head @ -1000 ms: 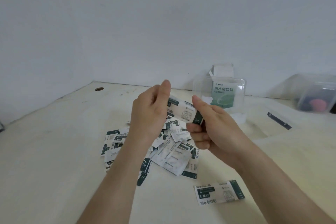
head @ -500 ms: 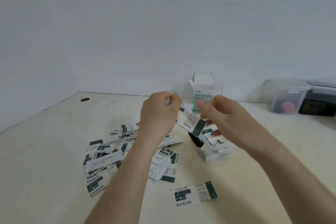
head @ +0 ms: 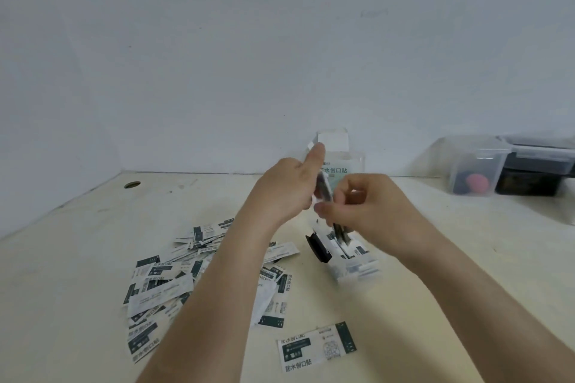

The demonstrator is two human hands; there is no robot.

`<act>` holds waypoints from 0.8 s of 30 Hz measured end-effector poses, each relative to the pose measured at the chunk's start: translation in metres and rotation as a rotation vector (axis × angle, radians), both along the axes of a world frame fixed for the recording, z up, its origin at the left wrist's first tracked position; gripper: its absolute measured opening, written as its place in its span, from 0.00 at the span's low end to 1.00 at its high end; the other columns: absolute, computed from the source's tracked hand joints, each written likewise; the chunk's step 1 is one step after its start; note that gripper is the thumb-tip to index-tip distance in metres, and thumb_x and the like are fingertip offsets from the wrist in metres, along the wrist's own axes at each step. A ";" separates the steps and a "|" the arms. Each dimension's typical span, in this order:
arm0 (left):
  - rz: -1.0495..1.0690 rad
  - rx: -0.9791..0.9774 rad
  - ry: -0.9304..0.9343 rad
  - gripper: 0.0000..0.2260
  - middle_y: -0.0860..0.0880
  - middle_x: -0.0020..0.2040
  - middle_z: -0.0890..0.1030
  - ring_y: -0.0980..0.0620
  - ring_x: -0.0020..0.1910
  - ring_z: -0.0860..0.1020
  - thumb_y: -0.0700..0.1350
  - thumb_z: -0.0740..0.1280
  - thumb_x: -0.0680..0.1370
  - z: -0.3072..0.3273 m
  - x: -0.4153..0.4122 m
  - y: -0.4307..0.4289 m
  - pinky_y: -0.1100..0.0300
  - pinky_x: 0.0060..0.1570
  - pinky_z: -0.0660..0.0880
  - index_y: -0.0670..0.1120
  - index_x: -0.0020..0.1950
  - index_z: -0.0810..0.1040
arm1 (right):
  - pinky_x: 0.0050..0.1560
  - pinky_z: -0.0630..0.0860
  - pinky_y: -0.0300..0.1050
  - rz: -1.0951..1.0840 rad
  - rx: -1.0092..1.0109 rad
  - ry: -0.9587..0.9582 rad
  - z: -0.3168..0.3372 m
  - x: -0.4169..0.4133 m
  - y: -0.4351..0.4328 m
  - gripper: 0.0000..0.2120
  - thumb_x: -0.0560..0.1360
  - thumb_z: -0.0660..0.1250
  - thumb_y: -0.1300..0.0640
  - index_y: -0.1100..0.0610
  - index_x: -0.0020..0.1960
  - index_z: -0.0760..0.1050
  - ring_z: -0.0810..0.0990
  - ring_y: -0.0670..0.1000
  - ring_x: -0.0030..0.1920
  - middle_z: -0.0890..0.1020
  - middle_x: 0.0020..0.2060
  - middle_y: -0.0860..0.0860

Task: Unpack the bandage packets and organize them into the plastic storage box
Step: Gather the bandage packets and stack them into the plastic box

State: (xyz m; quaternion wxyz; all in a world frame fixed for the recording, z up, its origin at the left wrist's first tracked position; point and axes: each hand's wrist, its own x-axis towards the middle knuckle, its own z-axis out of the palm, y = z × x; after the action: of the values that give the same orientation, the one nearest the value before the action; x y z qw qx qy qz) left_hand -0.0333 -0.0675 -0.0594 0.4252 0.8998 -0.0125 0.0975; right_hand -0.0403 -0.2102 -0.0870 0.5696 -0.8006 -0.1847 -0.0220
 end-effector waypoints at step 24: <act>-0.425 0.092 -0.251 0.48 0.64 0.68 0.60 0.76 0.65 0.59 0.46 0.79 0.67 -0.040 -0.017 -0.013 0.84 0.49 0.63 0.68 0.74 0.50 | 0.45 0.76 0.49 0.415 0.473 0.473 -0.014 0.022 -0.034 0.15 0.73 0.71 0.53 0.61 0.55 0.75 0.84 0.56 0.41 0.84 0.44 0.59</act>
State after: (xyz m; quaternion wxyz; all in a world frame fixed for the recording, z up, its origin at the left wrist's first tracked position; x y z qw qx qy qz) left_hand -0.0502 -0.0809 -0.0999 0.3900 0.8762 -0.2584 0.1162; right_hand -0.0186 -0.2445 -0.1011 0.7575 -0.5759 -0.1960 0.2367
